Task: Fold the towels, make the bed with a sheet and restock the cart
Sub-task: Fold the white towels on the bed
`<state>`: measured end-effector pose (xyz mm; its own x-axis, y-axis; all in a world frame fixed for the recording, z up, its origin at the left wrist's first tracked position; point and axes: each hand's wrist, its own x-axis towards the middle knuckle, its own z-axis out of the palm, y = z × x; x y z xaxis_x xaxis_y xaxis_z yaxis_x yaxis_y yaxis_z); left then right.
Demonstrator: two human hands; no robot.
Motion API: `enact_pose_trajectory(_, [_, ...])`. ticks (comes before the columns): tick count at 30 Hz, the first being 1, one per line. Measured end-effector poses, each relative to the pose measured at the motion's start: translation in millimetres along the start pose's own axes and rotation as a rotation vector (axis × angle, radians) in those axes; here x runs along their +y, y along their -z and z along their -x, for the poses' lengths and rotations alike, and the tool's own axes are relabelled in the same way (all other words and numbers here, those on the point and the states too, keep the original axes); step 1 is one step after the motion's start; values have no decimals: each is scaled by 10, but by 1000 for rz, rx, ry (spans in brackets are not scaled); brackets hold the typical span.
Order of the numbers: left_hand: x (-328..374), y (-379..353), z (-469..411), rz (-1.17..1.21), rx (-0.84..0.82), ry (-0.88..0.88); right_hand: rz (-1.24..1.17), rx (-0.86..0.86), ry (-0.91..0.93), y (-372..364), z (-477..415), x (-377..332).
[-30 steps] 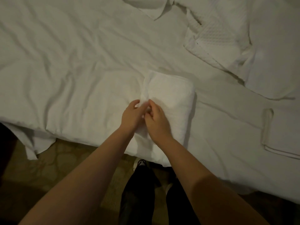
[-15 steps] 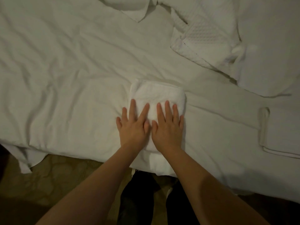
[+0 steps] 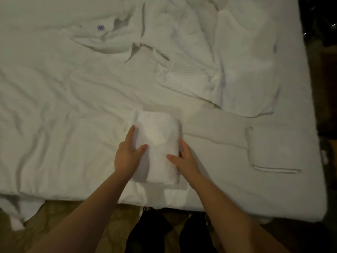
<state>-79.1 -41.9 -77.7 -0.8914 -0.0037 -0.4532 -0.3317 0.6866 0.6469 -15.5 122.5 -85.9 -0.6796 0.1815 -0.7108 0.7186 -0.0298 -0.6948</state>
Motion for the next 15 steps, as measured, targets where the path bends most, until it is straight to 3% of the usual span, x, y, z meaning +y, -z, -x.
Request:
enact_pose_trajectory(3, [417, -205, 141, 64, 40, -136, -140, 43, 14, 351, 84, -76])
enact_pose_trajectory(8, [1148, -655, 216, 237, -6, -276, -293, 306, 184, 1155, 91, -124])
enact_pose_trajectory(11, [1298, -1056, 144, 233, -122, -231, -215, 363, 189, 1531, 66, -30])
enact_pose_trajectory(15, [1092, -1431, 149, 40, -149, -82, 125, 328, 124, 1759, -54, 191])
